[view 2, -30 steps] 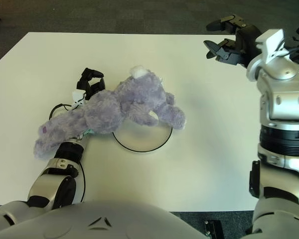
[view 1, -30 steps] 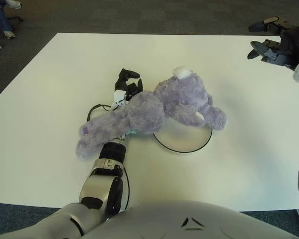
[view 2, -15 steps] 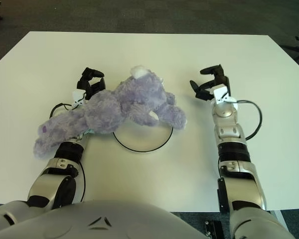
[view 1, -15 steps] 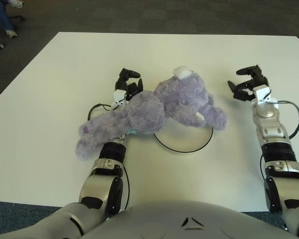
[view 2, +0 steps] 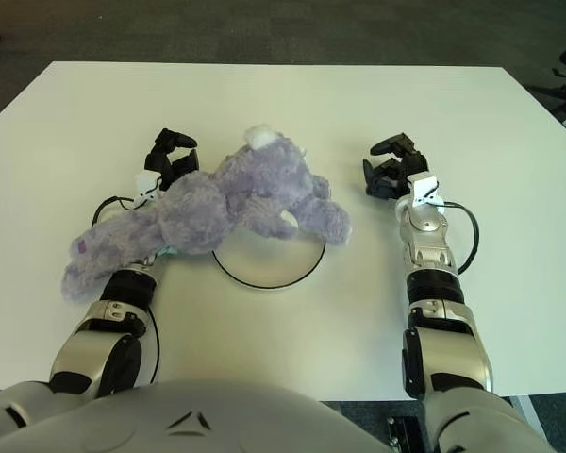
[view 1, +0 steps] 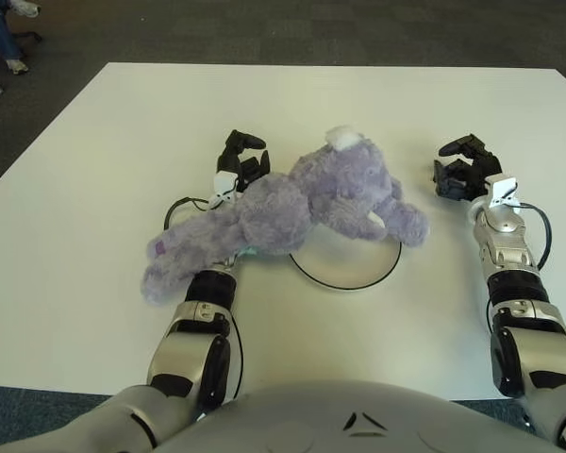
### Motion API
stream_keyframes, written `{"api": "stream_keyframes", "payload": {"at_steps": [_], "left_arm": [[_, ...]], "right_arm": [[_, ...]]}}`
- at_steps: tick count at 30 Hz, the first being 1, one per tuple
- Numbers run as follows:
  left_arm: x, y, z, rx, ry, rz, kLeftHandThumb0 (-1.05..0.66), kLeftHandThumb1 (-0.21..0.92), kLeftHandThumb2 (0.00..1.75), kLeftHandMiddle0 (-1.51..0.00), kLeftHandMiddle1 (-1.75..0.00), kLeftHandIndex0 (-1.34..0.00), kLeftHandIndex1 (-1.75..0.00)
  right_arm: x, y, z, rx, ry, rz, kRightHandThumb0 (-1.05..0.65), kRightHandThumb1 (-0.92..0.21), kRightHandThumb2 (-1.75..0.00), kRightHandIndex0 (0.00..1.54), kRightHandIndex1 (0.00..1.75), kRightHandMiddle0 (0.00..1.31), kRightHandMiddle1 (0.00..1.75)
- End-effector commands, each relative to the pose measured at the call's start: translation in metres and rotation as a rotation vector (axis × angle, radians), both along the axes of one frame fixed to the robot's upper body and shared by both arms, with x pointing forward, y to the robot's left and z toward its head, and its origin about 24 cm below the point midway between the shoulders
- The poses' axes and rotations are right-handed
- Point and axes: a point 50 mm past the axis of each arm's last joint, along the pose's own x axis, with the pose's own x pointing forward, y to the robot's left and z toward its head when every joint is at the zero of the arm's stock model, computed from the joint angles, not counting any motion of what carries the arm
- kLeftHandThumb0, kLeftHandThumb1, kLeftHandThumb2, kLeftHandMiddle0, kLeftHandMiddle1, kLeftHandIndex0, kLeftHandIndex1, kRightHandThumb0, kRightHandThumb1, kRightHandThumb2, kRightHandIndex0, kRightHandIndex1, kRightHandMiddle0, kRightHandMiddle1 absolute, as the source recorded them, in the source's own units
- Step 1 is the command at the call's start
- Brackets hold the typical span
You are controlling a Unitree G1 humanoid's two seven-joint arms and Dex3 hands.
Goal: Put the doll into the plate.
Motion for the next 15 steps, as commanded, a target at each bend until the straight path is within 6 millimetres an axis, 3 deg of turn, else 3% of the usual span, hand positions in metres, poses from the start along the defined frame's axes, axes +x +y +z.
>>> {"api": "stream_keyframes", "payload": {"at_steps": [1,15], "left_arm": [[-0.0041,0.0048,-0.0089,0.010,0.029,0.002,-0.41,0.54,1.03,-1.10,-1.75,-0.44,-1.75],[-0.0037,0.0044,-0.0105,0.021,0.023,-0.014,-0.41,0.54,1.04,-1.08,-1.75,-0.44,-1.75]], "right_arm": [[0.0031,0.0025,0.0024,0.089,-0.042,0.025,0.00,-0.21,-1.39,0.78,1.57,0.46,1.74],[0.0026,0.0067,-0.0062,0.317,-0.071,0.086,0.00,-0.05,-1.54,0.84,1.53,0.65,1.75]]}}
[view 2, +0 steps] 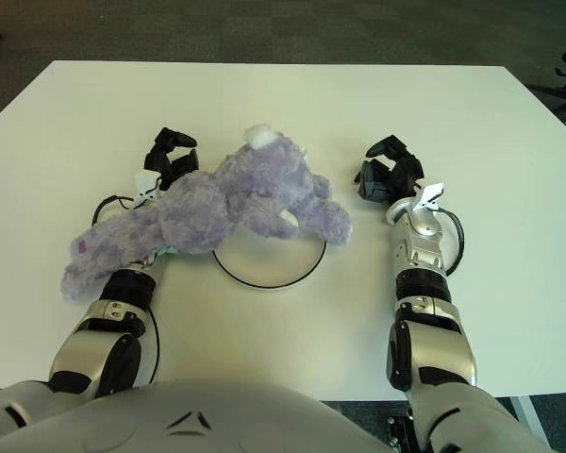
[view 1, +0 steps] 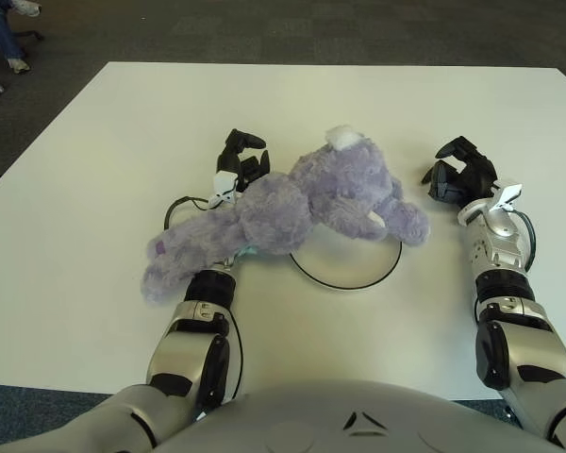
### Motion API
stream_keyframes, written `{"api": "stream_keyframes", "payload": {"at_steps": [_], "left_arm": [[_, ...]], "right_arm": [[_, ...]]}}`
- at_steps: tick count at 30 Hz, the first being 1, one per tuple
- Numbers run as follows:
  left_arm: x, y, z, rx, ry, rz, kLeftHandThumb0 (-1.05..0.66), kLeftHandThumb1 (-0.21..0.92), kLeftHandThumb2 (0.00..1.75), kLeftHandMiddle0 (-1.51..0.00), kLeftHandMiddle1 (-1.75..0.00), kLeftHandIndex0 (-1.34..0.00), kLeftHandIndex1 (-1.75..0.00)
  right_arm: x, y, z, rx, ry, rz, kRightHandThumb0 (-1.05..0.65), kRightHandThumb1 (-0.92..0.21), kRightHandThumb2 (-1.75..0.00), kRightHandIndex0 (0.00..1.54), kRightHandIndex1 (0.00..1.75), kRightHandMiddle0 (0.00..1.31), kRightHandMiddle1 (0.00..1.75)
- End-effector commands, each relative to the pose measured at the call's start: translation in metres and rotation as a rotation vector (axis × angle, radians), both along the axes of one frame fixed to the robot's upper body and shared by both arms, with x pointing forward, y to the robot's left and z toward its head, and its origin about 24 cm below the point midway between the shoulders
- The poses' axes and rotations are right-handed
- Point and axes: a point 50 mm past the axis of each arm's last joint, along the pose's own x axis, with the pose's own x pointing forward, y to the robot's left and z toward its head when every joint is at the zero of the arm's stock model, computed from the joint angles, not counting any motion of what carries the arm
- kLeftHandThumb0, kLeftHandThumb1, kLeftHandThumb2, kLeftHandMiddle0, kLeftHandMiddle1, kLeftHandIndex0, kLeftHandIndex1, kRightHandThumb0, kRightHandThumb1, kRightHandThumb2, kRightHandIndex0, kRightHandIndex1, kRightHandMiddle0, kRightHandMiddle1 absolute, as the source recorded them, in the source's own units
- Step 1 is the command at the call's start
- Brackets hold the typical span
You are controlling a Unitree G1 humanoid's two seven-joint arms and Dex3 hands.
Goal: Put the doll into the plate.
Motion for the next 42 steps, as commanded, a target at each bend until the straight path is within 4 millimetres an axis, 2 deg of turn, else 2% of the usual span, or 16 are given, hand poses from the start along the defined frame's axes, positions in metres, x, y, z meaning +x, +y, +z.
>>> {"api": "stream_keyframes", "payload": {"at_steps": [1,14,27,42], "left_arm": [[-0.003,0.004,-0.010,0.010,0.034,-0.008,-0.41,0.53,1.04,-1.08,-1.75,-0.44,-1.75],[-0.003,0.003,-0.013,0.007,0.027,-0.016,-0.42,0.52,1.05,-1.08,-1.75,-0.45,-1.75],[-0.002,0.003,-0.014,-0.006,0.002,-0.015,-0.42,0.52,1.06,-1.08,-1.75,-0.45,-1.75],[-0.001,0.004,-0.015,-0.011,-0.001,-0.021,-0.42,0.51,1.06,-1.10,-1.75,-0.46,-1.75]], "right_arm": [[0.002,0.001,0.000,0.059,-0.011,0.007,0.00,-0.04,-1.55,0.84,1.53,0.66,1.75],[0.000,0.004,-0.007,0.059,0.003,-0.014,0.00,0.03,-1.64,0.88,1.55,0.70,1.75],[-0.002,0.008,-0.010,0.033,0.009,-0.124,0.00,0.03,-1.65,0.89,1.58,0.68,1.75],[-0.003,0.013,-0.013,0.017,0.012,-0.153,-0.01,0.04,-1.69,0.89,1.66,0.67,1.75]]}}
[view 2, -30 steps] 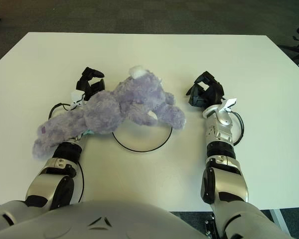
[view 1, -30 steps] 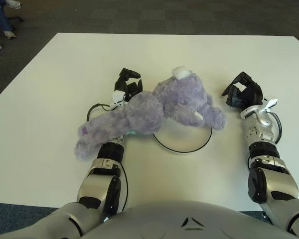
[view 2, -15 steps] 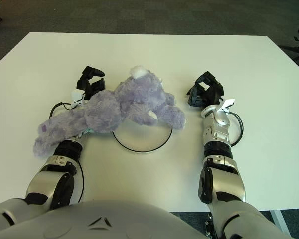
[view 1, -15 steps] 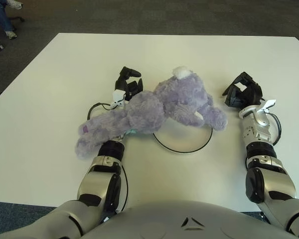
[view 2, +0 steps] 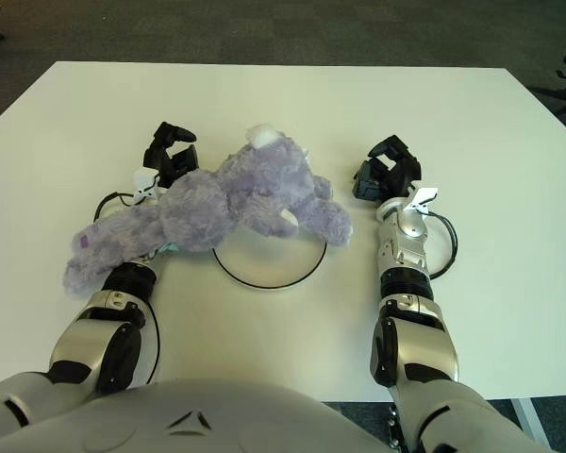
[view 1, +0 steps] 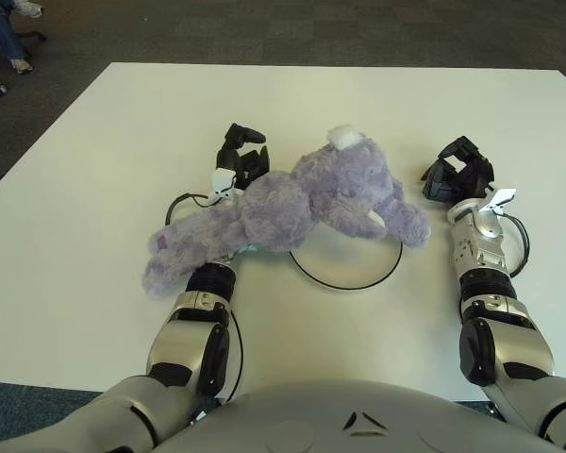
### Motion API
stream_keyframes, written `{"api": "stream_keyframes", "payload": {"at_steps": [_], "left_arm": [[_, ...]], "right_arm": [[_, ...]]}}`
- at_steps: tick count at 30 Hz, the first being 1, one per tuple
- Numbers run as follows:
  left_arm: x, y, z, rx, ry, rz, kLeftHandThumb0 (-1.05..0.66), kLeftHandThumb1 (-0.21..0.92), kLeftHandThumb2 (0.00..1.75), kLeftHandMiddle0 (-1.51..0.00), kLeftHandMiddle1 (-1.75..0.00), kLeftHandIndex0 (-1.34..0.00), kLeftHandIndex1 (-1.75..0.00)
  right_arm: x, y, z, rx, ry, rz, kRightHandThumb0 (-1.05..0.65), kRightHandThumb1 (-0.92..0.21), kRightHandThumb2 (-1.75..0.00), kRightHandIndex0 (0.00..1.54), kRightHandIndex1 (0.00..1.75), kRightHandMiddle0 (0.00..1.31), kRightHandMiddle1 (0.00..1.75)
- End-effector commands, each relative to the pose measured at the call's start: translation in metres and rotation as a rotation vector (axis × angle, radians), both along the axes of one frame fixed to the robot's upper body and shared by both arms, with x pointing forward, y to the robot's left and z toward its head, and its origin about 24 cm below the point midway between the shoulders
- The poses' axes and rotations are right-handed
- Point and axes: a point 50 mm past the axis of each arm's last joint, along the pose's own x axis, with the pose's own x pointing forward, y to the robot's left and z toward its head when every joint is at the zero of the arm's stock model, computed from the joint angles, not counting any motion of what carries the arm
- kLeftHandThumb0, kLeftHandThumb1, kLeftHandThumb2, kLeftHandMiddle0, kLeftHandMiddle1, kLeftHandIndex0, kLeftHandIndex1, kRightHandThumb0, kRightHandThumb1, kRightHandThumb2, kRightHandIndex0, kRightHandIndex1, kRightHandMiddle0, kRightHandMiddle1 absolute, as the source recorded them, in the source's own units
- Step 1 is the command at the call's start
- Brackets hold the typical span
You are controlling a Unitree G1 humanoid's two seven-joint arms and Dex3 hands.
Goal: Put the doll into the plate.
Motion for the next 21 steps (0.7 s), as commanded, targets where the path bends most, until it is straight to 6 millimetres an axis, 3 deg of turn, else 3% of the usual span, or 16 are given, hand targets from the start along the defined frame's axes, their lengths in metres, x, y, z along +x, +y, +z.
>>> {"api": "stream_keyframes", "payload": {"at_steps": [1,21], "left_arm": [[-0.0070,0.0054,-0.0169,0.016,0.052,0.003,-0.42,0.51,1.07,-1.10,-1.75,-0.46,-1.75],[-0.0067,0.0039,-0.0170,0.029,0.041,0.005,-0.42,0.51,1.08,-1.07,-1.75,-0.46,-1.75]], "right_arm": [[-0.0055,0.0035,-0.0104,0.005,0.034,-0.007,-0.01,0.04,-1.69,0.89,1.66,0.67,1.75],[-0.0119,0.0082,-0.0154,-0.075,0.068,0.006,-0.01,0.05,-1.72,0.89,1.70,0.67,1.75]]}}
